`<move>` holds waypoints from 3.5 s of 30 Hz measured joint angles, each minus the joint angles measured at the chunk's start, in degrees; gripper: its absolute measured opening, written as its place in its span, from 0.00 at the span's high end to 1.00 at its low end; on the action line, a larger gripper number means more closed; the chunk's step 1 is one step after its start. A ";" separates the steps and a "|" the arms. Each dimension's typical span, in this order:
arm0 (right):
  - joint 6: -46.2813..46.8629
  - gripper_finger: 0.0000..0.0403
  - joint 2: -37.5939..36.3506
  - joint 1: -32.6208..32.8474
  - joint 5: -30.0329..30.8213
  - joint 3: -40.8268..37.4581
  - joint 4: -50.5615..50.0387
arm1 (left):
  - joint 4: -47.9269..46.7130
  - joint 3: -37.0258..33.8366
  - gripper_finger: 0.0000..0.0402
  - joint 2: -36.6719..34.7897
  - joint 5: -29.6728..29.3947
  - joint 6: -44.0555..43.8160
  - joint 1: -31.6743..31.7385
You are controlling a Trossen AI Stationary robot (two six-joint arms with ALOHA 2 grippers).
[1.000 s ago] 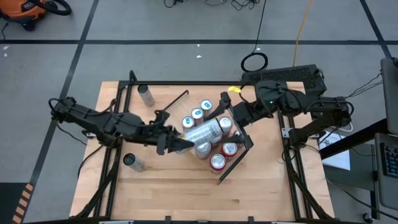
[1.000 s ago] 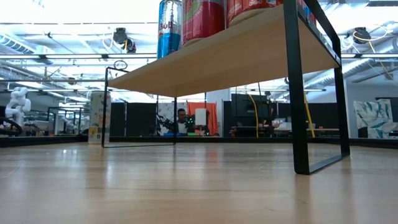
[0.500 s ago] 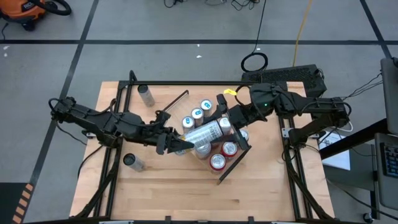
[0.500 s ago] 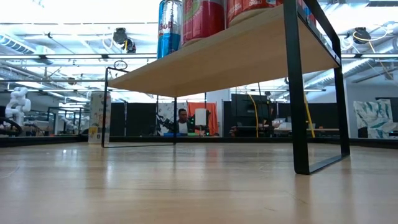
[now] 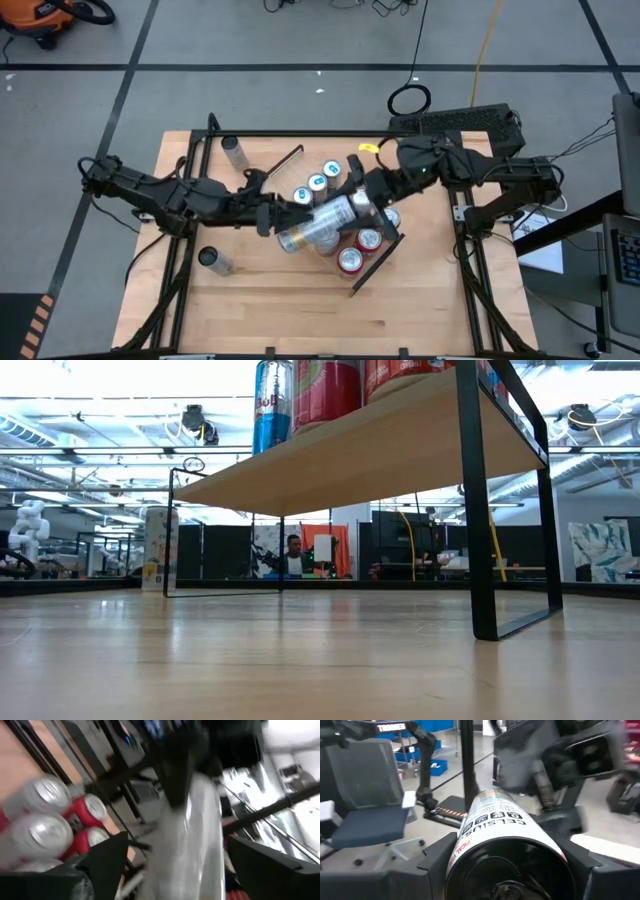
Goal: Place canned beverage on shelf
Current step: Put the bottom right white yellow soda can on the shelf
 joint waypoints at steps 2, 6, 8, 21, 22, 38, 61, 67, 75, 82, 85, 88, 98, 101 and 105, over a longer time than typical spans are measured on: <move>1.65 0.41 0.02 0.09 -0.16 -0.04 0.04 | -0.03 0.02 0.11 -0.04 -1.59 1.52 0.02; 5.31 0.41 -0.49 0.02 -0.22 -0.02 0.79 | 0.18 0.02 0.05 -0.84 -5.22 7.21 -0.10; 8.05 0.41 -0.89 0.00 0.40 -0.02 0.86 | 1.52 0.02 0.04 -1.28 -8.03 11.26 -0.08; 25.87 0.41 -0.96 -3.45 11.40 5.98 -4.86 | 13.03 2.91 0.04 -1.98 -18.18 53.32 -0.08; 27.72 0.41 -0.94 -3.95 12.46 6.31 -5.06 | 12.94 3.33 0.04 -1.96 -18.50 55.80 -0.08; 45.21 0.41 0.03 -11.98 15.26 6.93 -7.36 | 8.14 5.50 0.04 2.23 -24.65 81.85 1.06; 56.30 0.41 2.10 -17.32 7.74 6.91 -12.88 | -6.14 5.44 0.04 8.22 -33.49 95.72 8.31; 56.34 0.41 2.10 -17.32 7.74 6.91 -13.04 | -7.16 5.45 0.14 8.22 -34.08 95.78 8.70; 56.29 0.41 2.10 -17.71 7.70 6.91 -12.86 | -7.39 5.44 0.31 8.25 -34.09 95.48 8.43; 56.34 0.41 2.10 -17.71 7.70 6.91 -12.97 | -7.37 5.44 0.36 8.25 -34.17 95.50 8.42; 56.43 0.41 2.10 -17.71 7.66 6.91 -13.01 | -7.33 5.44 0.36 8.25 -34.21 95.45 8.41; 55.98 0.39 2.10 -17.71 7.59 6.91 -12.98 | -7.14 5.44 0.36 8.25 -34.26 95.45 8.37; 48.23 0.22 0.96 -17.95 4.18 6.91 -8.64 | -5.32 5.44 0.36 8.18 -35.39 86.31 6.14; 42.73 0.20 0.64 -17.95 3.06 6.87 -5.28 | -3.03 5.44 0.36 8.18 -35.27 84.18 5.52; 35.20 0.18 0.01 -17.97 0.02 6.87 -0.21 | -1.54 5.44 0.36 8.16 -34.39 78.93 4.75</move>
